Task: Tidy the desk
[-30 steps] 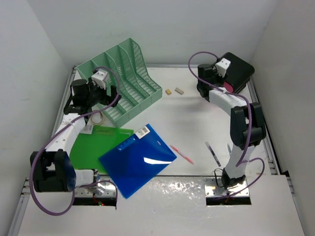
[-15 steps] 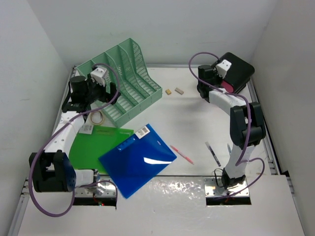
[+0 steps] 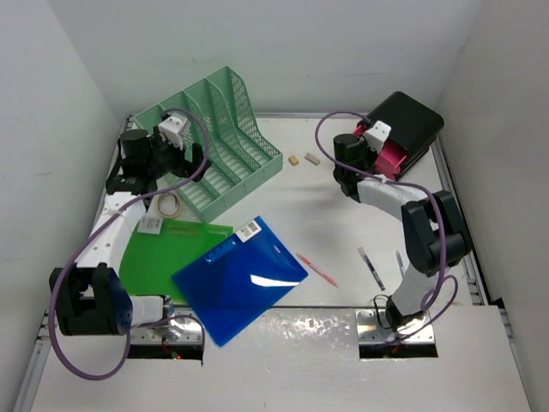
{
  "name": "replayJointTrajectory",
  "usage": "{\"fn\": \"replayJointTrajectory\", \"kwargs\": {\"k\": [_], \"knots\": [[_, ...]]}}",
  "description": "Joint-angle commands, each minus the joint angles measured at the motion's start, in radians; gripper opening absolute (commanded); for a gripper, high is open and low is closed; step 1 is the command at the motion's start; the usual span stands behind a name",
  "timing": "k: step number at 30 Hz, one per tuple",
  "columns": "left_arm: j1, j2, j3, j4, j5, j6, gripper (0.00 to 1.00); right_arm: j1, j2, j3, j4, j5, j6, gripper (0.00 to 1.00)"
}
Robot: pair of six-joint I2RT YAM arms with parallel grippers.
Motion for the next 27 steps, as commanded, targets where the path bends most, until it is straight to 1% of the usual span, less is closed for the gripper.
{"fn": "replayJointTrajectory", "kwargs": {"k": [1, 2, 3, 4, 5, 6, 7, 8, 11, 12, 14, 16, 18, 21, 22, 24, 25, 26, 27], "knots": [[-0.001, -0.014, 0.050, 0.001, 0.028, 0.014, 0.88, 0.016, -0.043, -0.033, 0.023, -0.025, 0.009, 0.05], [-0.002, -0.016, 0.051, 0.001, 0.028, 0.013, 0.88, 0.016, -0.045, -0.046, 0.026, -0.027, 0.017, 0.06], [-0.001, -0.016, 0.054, -0.002, 0.030, 0.013, 0.88, 0.022, -0.048, -0.049, 0.029, -0.029, 0.017, 0.09], [-0.002, -0.017, 0.054, -0.003, 0.033, 0.013, 0.88, 0.023, -0.046, -0.050, 0.032, -0.029, 0.010, 0.13], [-0.002, -0.019, 0.056, -0.009, 0.036, 0.013, 0.89, 0.023, -0.046, -0.049, 0.030, -0.032, 0.002, 0.21], [-0.002, -0.019, 0.059, -0.012, 0.038, 0.013, 0.90, 0.025, -0.045, -0.046, 0.032, -0.042, -0.009, 0.41], [-0.002, -0.017, 0.060, -0.016, 0.038, 0.013, 0.90, 0.025, -0.045, -0.038, 0.030, -0.050, -0.032, 0.50], [-0.002, -0.019, 0.069, -0.029, 0.039, 0.017, 0.91, 0.025, -0.046, -0.035, 0.026, -0.071, -0.044, 0.62], [-0.002, -0.017, 0.094, -0.089, 0.044, 0.040, 0.92, 0.025, -0.069, -0.043, 0.036, -0.128, -0.078, 0.66], [-0.002, -0.019, 0.114, -0.107, 0.044, 0.048, 0.92, 0.028, -0.095, -0.055, 0.053, -0.177, -0.083, 0.70], [-0.002, -0.019, 0.137, -0.170, 0.047, 0.068, 0.92, 0.033, -0.129, -0.107, 0.116, -0.228, -0.115, 0.75], [-0.004, -0.019, 0.168, -0.206, 0.045, 0.077, 0.92, 0.036, -0.178, -0.139, 0.133, -0.294, -0.142, 0.79], [-0.002, -0.019, 0.198, -0.253, 0.041, 0.091, 0.92, 0.037, -0.210, -0.151, 0.147, -0.341, -0.171, 0.80], [-0.002, -0.019, 0.230, -0.321, 0.059, 0.126, 0.92, 0.037, -0.266, -0.164, 0.138, -0.488, -0.286, 0.79], [-0.001, -0.020, 0.237, -0.348, 0.062, 0.129, 0.92, 0.037, -0.292, -0.162, 0.132, -0.600, -0.314, 0.78], [-0.001, -0.019, 0.250, -0.382, 0.073, 0.145, 0.92, 0.037, -0.310, -0.152, 0.096, -0.730, -0.369, 0.75], [-0.001, -0.020, 0.254, -0.414, 0.080, 0.151, 0.92, 0.037, -0.315, -0.130, 0.077, -0.803, -0.420, 0.71], [0.001, -0.020, 0.257, -0.428, 0.084, 0.163, 0.92, 0.039, -0.306, -0.112, 0.035, -0.944, -0.444, 0.53], [0.001, -0.020, 0.255, -0.443, 0.088, 0.174, 0.92, 0.037, -0.288, -0.058, 0.014, -1.014, -0.498, 0.44]]}}
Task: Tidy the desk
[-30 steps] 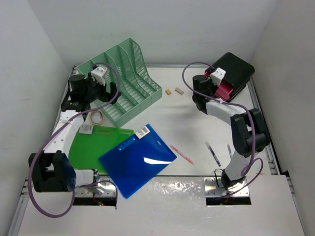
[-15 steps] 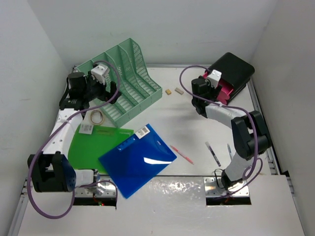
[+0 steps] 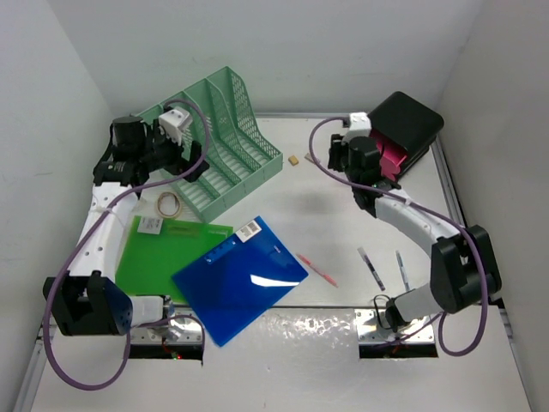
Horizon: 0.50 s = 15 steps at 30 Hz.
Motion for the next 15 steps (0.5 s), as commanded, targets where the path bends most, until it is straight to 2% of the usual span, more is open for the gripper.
{"fn": "replayJointTrajectory", "kwargs": {"k": [1, 2, 4, 5, 6, 8, 10, 11, 12, 15], "knots": [[0.005, -0.015, 0.034, -0.103, 0.043, 0.062, 0.92, 0.005, 0.032, 0.134, -0.071, -0.419, -0.190, 0.39], [0.007, 0.003, 0.038, -0.120, 0.036, 0.060, 0.92, 0.005, 0.110, 0.259, -0.194, -0.513, -0.242, 0.35], [0.007, 0.027, 0.042, -0.130, 0.010, 0.052, 0.92, 0.003, 0.204, 0.393, -0.327, -0.507, -0.297, 0.30], [0.007, 0.031, 0.040, -0.134, -0.001, 0.056, 0.92, 0.000, 0.295, 0.458, -0.431, -0.485, -0.316, 0.34], [0.008, 0.031, 0.038, -0.135, -0.029, 0.059, 0.92, 0.000, 0.339, 0.569, -0.462, -0.474, -0.330, 0.40], [0.010, 0.023, 0.029, -0.138, -0.055, 0.068, 0.92, -0.007, 0.464, 0.671, -0.533, -0.477, -0.341, 0.51], [0.015, 0.020, 0.022, -0.140, -0.066, 0.069, 0.92, -0.018, 0.563, 0.843, -0.628, -0.472, -0.347, 0.56], [0.015, 0.020, 0.019, -0.143, -0.064, 0.071, 0.92, -0.035, 0.618, 0.918, -0.672, -0.471, -0.338, 0.55], [0.018, 0.020, 0.017, -0.140, -0.061, 0.071, 0.92, -0.044, 0.731, 1.066, -0.761, -0.469, -0.331, 0.50], [0.019, 0.023, 0.014, -0.146, -0.044, 0.079, 0.92, -0.089, 0.923, 1.328, -0.884, -0.437, -0.304, 0.40]]}}
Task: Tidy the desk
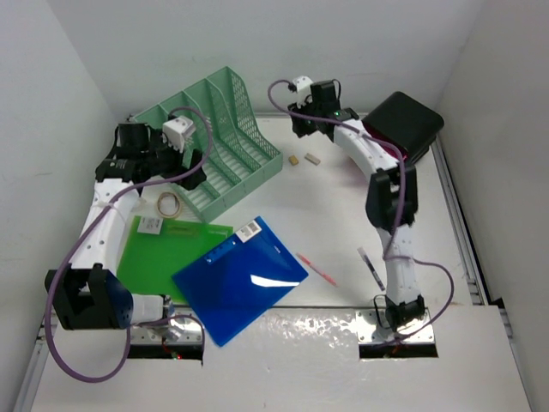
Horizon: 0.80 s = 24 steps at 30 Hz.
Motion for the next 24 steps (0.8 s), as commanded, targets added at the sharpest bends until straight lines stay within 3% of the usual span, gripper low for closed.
{"fn": "replayJointTrajectory", "kwargs": {"k": [1, 5, 12, 18, 24], "knots": [[0.015, -0.008, 0.010, -0.003, 0.015, 0.032, 0.92, -0.068, 0.153, 0.225, -0.247, -0.001, 0.015, 0.41], [0.017, 0.010, 0.013, -0.008, 0.026, 0.032, 0.92, -0.103, 0.161, 0.132, -0.155, -0.035, 0.049, 0.47], [0.017, 0.034, 0.018, -0.015, 0.027, 0.026, 0.92, -0.102, 0.233, 0.112, -0.233, -0.068, -0.011, 0.57], [0.016, 0.038, 0.035, -0.037, 0.051, 0.031, 0.92, -0.088, 0.232, 0.066, -0.180, -0.107, -0.009, 0.57], [0.018, 0.037, 0.033, -0.037, 0.034, 0.031, 0.92, -0.060, 0.272, 0.078, -0.183, 0.057, -0.012, 0.49]]}}
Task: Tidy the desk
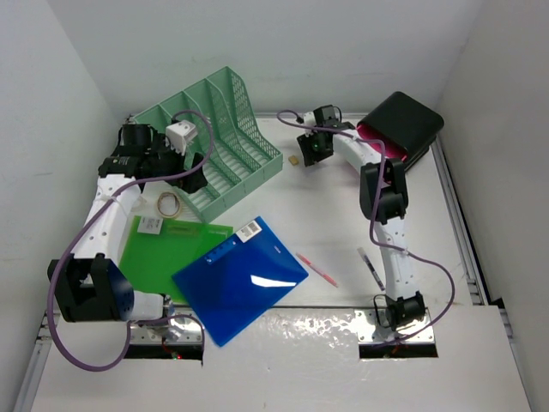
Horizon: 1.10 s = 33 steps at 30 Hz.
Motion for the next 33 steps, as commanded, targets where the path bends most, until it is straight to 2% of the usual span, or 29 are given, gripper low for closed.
{"fn": "replayJointTrajectory", "kwargs": {"k": [1, 4, 5, 8, 10, 11, 13, 19, 20, 23, 24, 27, 33], "knots": [[0.011, -0.010, 0.033, 0.006, 0.006, 0.009, 0.92, 0.012, 0.029, 0.015, 0.018, 0.101, -0.014, 0.42], [0.011, -0.011, 0.031, 0.006, 0.004, 0.007, 0.92, 0.014, 0.005, -0.031, 0.035, 0.112, -0.019, 0.26], [0.011, -0.010, 0.031, 0.007, 0.004, 0.007, 0.92, 0.012, -0.009, -0.074, 0.045, 0.109, -0.020, 0.12], [0.010, -0.011, 0.025, 0.010, 0.007, 0.006, 0.92, 0.020, -0.067, -0.125, 0.072, 0.058, -0.023, 0.00], [0.010, -0.011, 0.024, 0.010, 0.007, 0.001, 0.92, 0.023, -0.095, -0.128, 0.058, -0.015, -0.015, 0.00], [0.010, -0.013, 0.022, 0.010, 0.007, 0.001, 0.92, 0.023, -0.136, -0.146, 0.061, -0.088, -0.002, 0.00], [0.011, -0.017, 0.022, 0.010, 0.004, 0.000, 0.92, 0.023, -0.239, -0.218, 0.111, -0.138, 0.023, 0.00], [0.011, -0.034, 0.016, -0.004, 0.021, 0.007, 0.92, 0.023, -0.536, -0.382, 0.230, -0.178, 0.012, 0.00], [0.010, -0.034, 0.017, -0.004, 0.023, 0.007, 0.92, 0.022, -0.599, -0.404, 0.227, -0.157, -0.011, 0.00], [0.011, -0.037, 0.019, -0.004, 0.029, 0.010, 0.92, 0.006, -0.650, -0.403, 0.161, 0.022, -0.090, 0.00], [0.011, -0.040, 0.017, -0.005, 0.029, 0.013, 0.92, -0.003, -0.649, -0.395, 0.109, 0.149, -0.113, 0.00], [0.011, -0.043, 0.016, -0.010, 0.041, 0.020, 0.92, -0.011, -0.634, -0.363, 0.030, 0.364, -0.242, 0.00], [0.011, -0.046, 0.014, -0.010, 0.053, 0.020, 0.92, -0.038, -0.592, -0.324, -0.010, 0.466, -0.316, 0.03]]}}
